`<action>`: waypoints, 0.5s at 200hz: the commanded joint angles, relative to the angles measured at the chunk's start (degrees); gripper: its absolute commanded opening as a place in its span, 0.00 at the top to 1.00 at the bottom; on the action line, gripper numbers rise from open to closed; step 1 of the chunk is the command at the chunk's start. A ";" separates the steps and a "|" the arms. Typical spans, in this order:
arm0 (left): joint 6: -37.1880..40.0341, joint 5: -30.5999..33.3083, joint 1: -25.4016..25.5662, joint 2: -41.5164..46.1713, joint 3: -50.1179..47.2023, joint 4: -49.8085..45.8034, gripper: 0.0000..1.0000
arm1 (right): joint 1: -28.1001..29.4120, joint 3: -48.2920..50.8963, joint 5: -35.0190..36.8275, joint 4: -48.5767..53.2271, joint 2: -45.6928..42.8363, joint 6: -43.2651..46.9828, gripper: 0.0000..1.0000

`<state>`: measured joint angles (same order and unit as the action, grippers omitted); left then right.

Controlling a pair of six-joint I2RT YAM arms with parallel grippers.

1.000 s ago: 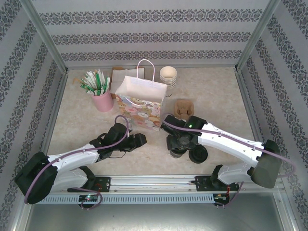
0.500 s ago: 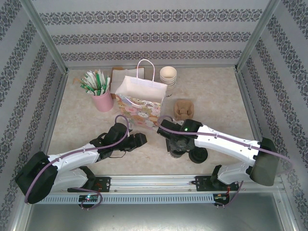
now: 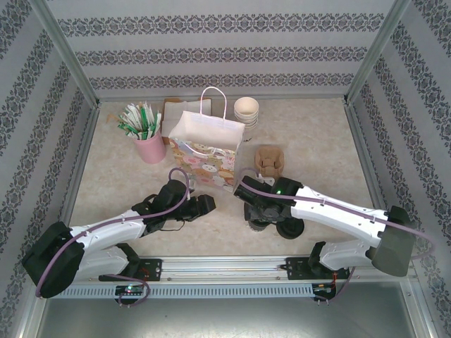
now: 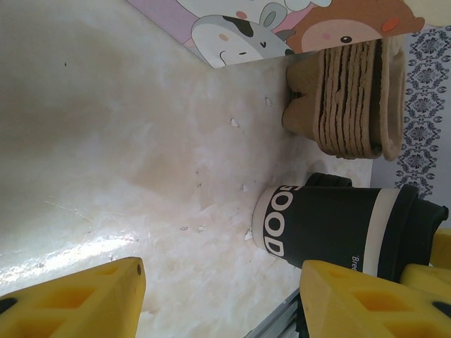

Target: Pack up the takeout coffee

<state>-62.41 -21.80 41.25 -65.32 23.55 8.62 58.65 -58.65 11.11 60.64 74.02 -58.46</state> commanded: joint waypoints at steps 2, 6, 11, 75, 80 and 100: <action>1.70 1.04 0.78 0.27 1.94 -0.51 0.39 | 0.41 1.81 -3.57 6.04 2.99 -1.84 0.33; 1.68 1.12 0.83 0.26 1.94 -0.61 0.39 | 0.37 1.27 -3.51 6.00 2.90 -1.97 0.33; 1.63 1.07 0.80 0.21 1.94 -0.71 0.39 | 0.32 0.55 -3.21 5.91 2.83 -1.93 0.33; 2.48 1.06 0.82 0.84 2.84 -3.30 0.39 | -0.53 -5.46 -1.45 5.78 2.20 -2.29 0.29; 2.54 1.17 0.82 0.85 2.95 -3.55 0.39 | -0.64 -5.61 -1.35 5.72 1.96 -2.35 0.29; 2.74 1.29 0.76 0.83 3.08 -3.79 0.39 | -1.13 -5.79 -1.49 4.76 0.84 -2.54 0.28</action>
<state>-61.49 -21.76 41.25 -65.30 24.86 6.61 58.46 -62.83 9.76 64.29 76.25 -59.92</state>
